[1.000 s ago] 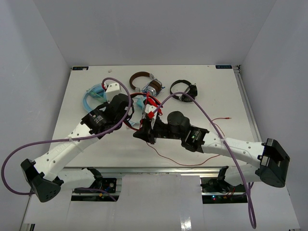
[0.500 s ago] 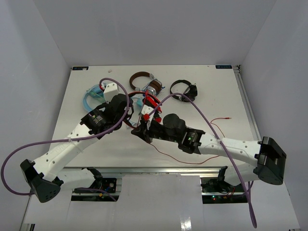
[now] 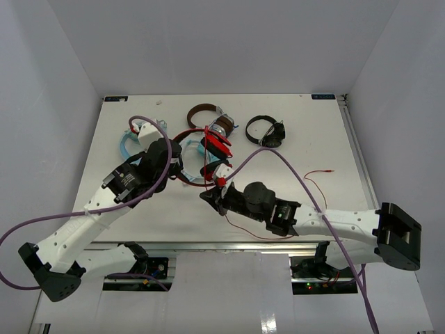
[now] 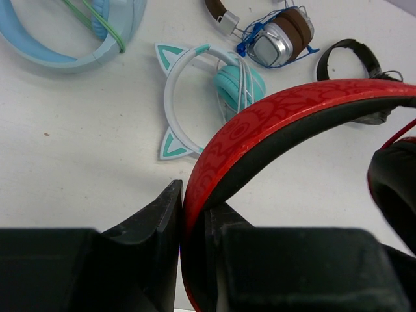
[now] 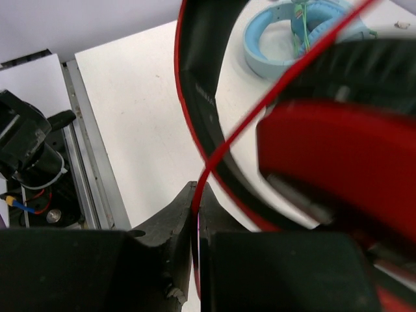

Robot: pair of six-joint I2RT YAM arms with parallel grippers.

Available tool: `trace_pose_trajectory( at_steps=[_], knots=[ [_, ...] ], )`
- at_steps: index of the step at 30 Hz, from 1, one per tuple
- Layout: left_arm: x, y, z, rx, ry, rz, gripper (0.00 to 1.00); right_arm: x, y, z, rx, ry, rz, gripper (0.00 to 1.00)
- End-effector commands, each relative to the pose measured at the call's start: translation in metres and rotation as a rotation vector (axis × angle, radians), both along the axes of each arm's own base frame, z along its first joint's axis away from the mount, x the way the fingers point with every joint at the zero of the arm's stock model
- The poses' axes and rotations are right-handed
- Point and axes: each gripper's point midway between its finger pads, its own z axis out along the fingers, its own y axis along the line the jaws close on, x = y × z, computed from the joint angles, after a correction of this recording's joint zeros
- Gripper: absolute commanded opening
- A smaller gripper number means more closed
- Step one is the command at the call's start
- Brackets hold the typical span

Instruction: Wrap the headphones

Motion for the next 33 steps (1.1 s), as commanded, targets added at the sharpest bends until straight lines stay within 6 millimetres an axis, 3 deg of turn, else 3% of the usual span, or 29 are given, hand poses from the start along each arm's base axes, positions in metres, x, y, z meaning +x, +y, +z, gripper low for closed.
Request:
trace_pose_trajectory(
  at_steps=[1, 6, 16, 19, 23, 33],
  knots=[
    [0.009, -0.008, 0.051, -0.212, -0.147, 0.040, 0.00, -0.001, -0.002, -0.006, 0.027, -0.001, -0.028, 0.12],
    [0.007, -0.007, 0.050, -0.242, -0.153, 0.052, 0.00, -0.002, -0.002, -0.011, 0.049, -0.002, -0.032, 0.18],
    [-0.004, -0.018, 0.064, -0.351, -0.161, -0.013, 0.00, 0.004, -0.008, -0.029, 0.075, -0.025, -0.071, 0.17],
    [-0.008, -0.018, 0.071, -0.373, -0.170, -0.027, 0.00, 0.003, -0.010, -0.041, 0.065, -0.015, -0.074, 0.16],
    [-0.013, -0.014, 0.078, -0.383, -0.184, -0.038, 0.00, 0.005, -0.018, -0.059, 0.045, -0.012, -0.094, 0.08],
    [-0.034, -0.029, 0.097, -0.504, -0.217, -0.181, 0.00, 0.012, -0.026, -0.082, -0.005, -0.005, -0.124, 0.08]
  ],
)
